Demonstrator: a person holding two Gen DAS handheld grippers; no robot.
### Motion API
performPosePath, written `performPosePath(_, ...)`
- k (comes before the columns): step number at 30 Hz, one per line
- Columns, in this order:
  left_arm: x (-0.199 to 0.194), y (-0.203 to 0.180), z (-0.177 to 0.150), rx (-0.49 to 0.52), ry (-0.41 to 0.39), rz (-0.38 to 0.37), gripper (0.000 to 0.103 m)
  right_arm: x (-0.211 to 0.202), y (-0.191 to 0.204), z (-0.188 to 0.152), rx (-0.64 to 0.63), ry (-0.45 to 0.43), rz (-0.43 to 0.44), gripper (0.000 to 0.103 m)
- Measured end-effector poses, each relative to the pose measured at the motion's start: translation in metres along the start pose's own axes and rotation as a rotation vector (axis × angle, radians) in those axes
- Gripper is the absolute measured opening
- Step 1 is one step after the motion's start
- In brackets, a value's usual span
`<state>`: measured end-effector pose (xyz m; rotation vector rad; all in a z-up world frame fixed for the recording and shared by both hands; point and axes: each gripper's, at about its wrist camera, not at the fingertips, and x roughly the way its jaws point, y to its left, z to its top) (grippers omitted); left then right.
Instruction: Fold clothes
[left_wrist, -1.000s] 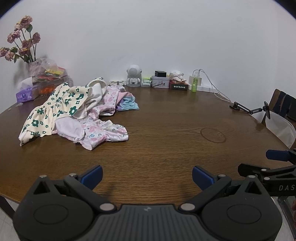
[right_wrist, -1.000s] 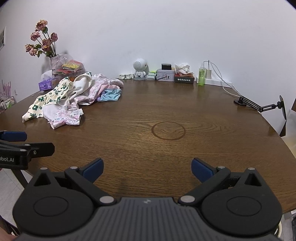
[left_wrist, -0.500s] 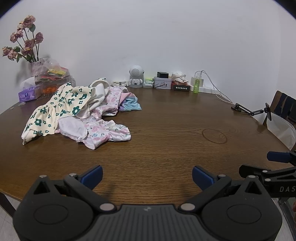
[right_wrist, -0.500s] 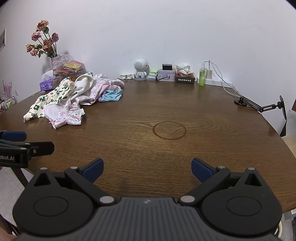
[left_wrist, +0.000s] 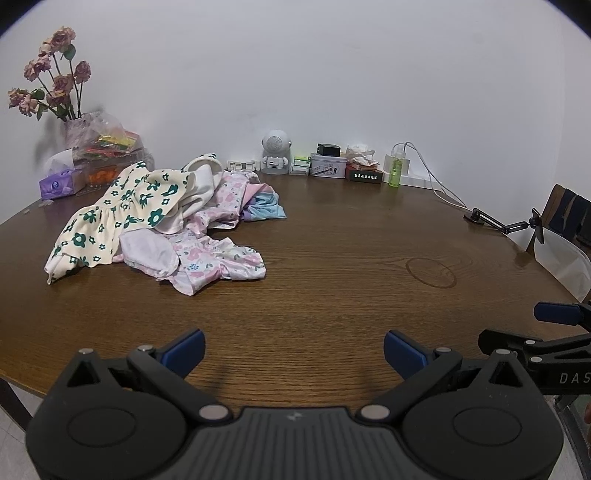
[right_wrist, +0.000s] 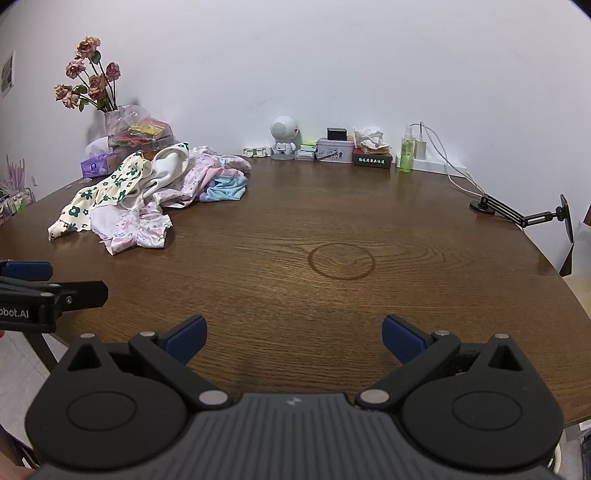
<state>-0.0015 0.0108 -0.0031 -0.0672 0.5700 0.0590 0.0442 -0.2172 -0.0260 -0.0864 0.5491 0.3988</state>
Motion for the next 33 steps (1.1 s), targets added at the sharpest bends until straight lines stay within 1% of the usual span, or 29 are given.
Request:
performPosePath(21, 0.004, 0.004, 0.003, -0.010, 0.008, 0.007, 0.103, 0.002, 0.002, 0.004, -0.017, 0.007, 0.020, 0.103)
performPosePath(28, 0.013, 0.013, 0.011, -0.028, 0.007, 0.044, 0.103, 0.015, 0.007, 0.021, -0.036, 0.004, 0.059, 0.103)
performPosePath(33, 0.025, 0.022, 0.026, -0.040, 0.006, 0.052, 0.103, 0.027, 0.011, 0.039, -0.057, -0.003, 0.096, 0.103)
